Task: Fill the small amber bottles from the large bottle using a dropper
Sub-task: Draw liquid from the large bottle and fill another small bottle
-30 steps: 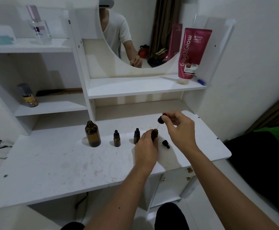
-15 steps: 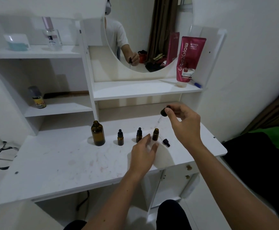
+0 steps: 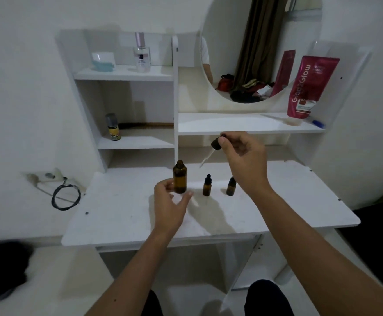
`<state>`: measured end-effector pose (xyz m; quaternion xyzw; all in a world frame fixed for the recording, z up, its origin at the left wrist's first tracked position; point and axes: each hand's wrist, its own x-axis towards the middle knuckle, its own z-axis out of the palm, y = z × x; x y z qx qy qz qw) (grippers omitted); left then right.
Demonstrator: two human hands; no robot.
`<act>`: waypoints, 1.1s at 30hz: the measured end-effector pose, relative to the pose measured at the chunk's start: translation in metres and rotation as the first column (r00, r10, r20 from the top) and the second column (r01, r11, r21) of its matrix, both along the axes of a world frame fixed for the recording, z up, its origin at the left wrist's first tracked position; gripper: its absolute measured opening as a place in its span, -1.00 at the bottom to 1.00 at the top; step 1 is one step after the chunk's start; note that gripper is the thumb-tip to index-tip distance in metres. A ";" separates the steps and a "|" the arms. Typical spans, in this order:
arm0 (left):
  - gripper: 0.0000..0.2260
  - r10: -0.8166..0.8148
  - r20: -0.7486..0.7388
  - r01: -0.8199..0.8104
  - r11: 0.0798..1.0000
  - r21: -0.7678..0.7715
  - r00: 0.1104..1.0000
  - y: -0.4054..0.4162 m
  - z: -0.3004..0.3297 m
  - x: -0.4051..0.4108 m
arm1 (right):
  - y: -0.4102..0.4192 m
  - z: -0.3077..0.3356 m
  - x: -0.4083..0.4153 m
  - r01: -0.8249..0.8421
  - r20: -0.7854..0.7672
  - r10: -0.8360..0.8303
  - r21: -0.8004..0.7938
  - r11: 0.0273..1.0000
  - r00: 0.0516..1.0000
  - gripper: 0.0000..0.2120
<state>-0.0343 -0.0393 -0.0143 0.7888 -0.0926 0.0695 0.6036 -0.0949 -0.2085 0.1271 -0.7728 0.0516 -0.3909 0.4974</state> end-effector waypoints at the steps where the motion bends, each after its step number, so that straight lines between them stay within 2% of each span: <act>1: -0.40 0.002 -0.012 -0.002 1.000 0.012 1.000 0.002 0.000 0.006 | 0.006 0.002 0.006 -0.012 0.005 0.012 -0.007 1.000 1.000 -0.84; 3: -0.34 -0.003 -0.034 0.005 0.999 0.042 0.999 0.003 0.001 0.016 | 0.016 0.005 0.018 -0.038 0.012 0.038 -0.002 0.999 0.999 -0.84; 6: -0.35 -0.008 -0.078 0.013 0.998 0.063 0.997 -0.001 0.003 0.026 | 0.025 0.005 0.034 -0.068 0.014 0.069 -0.015 0.998 0.998 -0.84; 16: -0.62 -0.003 -0.055 0.005 1.000 0.026 0.998 -0.002 -0.001 0.030 | 0.031 -0.013 0.057 -0.103 -0.011 0.102 -0.079 0.992 0.995 -0.83; 33: -0.65 0.019 -0.020 -0.018 0.999 0.047 1.000 -0.004 -0.003 0.030 | 0.036 -0.056 0.084 -0.173 -0.312 0.102 -0.212 0.962 0.945 -0.92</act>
